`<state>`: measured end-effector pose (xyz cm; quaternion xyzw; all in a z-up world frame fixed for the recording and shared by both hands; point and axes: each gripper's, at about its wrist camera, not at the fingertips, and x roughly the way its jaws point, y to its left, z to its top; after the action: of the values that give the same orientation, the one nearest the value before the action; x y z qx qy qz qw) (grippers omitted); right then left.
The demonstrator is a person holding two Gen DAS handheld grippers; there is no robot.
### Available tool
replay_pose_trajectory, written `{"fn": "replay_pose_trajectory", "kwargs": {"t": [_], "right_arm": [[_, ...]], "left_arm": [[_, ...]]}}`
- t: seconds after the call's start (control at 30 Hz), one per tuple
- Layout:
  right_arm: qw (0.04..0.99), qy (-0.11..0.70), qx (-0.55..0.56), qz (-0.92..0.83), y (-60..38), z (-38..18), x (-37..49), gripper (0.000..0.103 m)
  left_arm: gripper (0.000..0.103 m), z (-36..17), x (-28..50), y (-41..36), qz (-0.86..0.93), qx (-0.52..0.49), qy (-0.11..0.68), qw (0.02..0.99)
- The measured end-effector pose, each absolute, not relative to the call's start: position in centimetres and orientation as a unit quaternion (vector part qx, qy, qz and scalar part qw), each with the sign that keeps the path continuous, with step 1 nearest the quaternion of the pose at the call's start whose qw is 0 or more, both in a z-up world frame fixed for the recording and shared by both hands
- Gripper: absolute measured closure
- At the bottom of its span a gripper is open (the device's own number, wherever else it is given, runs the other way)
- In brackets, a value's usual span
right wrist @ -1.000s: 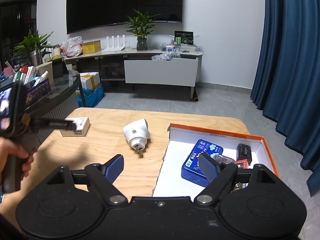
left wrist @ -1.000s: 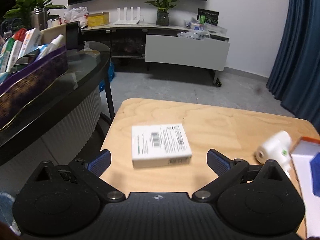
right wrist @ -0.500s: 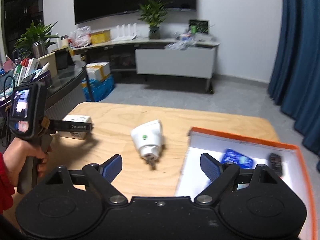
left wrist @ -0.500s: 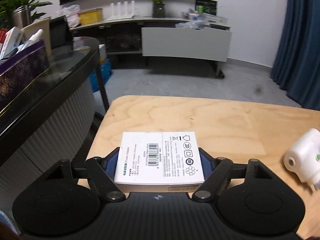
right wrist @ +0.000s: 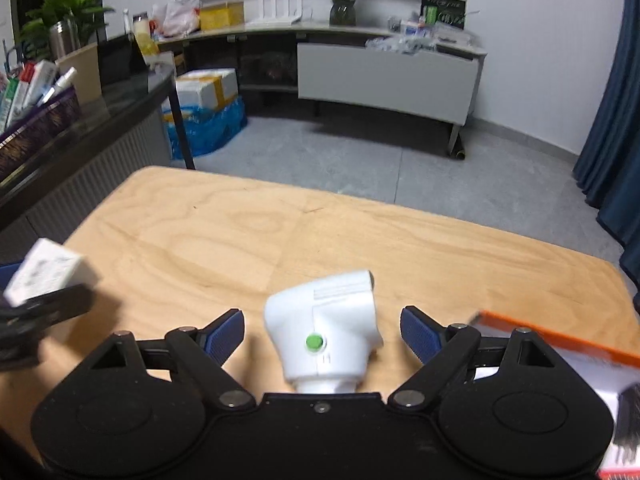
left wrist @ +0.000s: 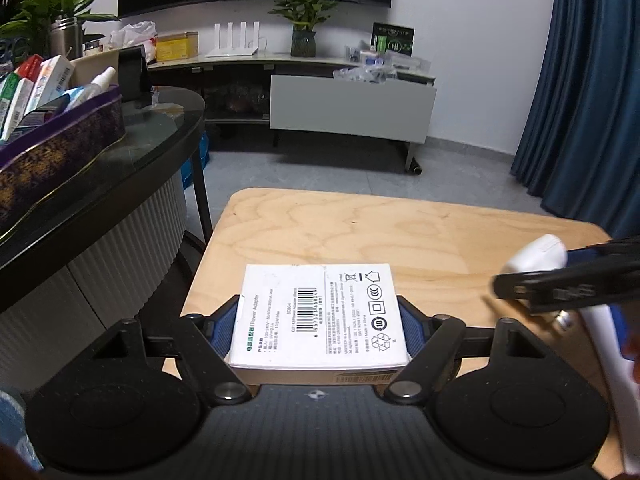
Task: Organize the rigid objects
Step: 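Grasp the small white box with the left gripper while the right grasps the white diffuser, then carry the white box and white diffuser over the open box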
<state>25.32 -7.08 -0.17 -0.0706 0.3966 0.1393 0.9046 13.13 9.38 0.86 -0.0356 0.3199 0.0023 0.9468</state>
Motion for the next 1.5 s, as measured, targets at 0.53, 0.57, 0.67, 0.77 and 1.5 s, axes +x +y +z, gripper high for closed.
{"fn": "replay_pose_trajectory", "kwargs": {"t": [0.53,0.57,0.67,0.77,1.5], "right_arm": [[0.926,0.351,-0.036,0.136,-8.8,4.0,17.7,0.036],[0.928,0.344,-0.036,0.134,-9.0,4.6,16.8,0.036],[0.934,0.330,-0.028,0.131,-9.7,6.1,14.2,0.036],[0.941,0.314,-0.020,0.127,-10.7,7.6,11.3,0.036],[0.970,0.235,0.041,0.037,-20.6,11.2,-4.6,0.036]], "left_arm": [[0.024,2.5,9.4,7.2,-0.013,-0.049,0.304,0.951],[0.024,2.8,8.9,7.0,-0.015,-0.048,0.301,0.952],[0.024,3.7,7.6,6.3,-0.021,-0.047,0.290,0.955],[0.024,4.6,6.2,5.5,-0.028,-0.044,0.279,0.959],[0.024,7.1,-2.9,-1.9,-0.082,-0.027,0.237,0.968]]}}
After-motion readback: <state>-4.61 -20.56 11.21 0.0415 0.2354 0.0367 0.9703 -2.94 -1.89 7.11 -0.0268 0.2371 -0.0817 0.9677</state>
